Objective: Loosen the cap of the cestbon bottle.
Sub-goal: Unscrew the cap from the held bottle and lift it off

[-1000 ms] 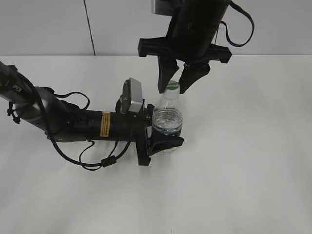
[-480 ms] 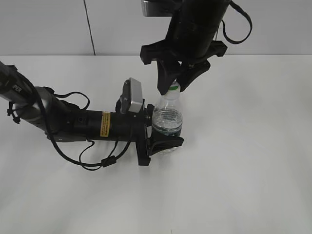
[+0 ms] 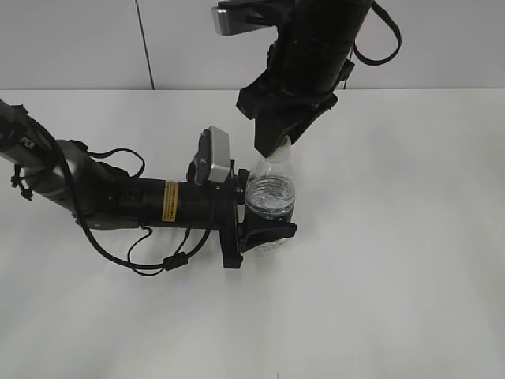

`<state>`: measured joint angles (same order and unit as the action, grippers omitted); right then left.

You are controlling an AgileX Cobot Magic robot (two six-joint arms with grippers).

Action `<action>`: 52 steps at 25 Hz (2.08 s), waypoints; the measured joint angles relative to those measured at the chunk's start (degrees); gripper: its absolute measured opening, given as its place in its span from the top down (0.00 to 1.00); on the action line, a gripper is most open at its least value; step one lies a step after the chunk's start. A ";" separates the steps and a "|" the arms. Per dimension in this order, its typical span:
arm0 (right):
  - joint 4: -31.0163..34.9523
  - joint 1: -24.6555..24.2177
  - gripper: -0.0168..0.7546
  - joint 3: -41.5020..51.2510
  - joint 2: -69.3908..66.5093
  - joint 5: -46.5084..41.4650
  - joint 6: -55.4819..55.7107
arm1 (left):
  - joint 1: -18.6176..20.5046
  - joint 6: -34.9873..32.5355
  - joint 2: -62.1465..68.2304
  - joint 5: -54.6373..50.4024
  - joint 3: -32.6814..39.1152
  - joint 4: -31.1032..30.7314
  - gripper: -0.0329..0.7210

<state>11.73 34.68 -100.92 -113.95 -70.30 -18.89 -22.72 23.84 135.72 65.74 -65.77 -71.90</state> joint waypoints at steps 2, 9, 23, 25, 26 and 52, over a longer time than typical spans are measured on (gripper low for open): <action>0.12 0.00 0.59 0.00 0.00 0.00 -3.46 | -0.01 0.00 0.00 0.00 0.00 -0.11 0.41; 0.13 0.00 0.59 0.00 0.05 0.00 -15.62 | -0.01 -0.02 0.00 0.00 -0.02 -0.24 0.41; -0.27 0.00 0.59 -0.07 0.26 -0.34 -36.22 | 0.04 -0.02 0.00 1.31 -0.02 -0.79 0.41; -0.21 0.00 0.59 -0.07 0.25 -0.40 -39.55 | 0.06 -0.02 0.06 1.48 -0.02 -0.91 0.41; -0.21 0.02 0.59 -0.07 0.25 -0.44 -40.90 | 0.06 -0.02 0.06 1.48 -0.02 -0.96 0.41; -1.47 0.27 0.59 -0.09 0.45 -0.71 -57.40 | 0.10 0.04 0.06 1.65 -0.02 -1.14 0.41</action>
<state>10.26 34.95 -101.01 -113.51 -71.01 -76.29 -22.62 23.88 135.77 67.39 -65.79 -73.04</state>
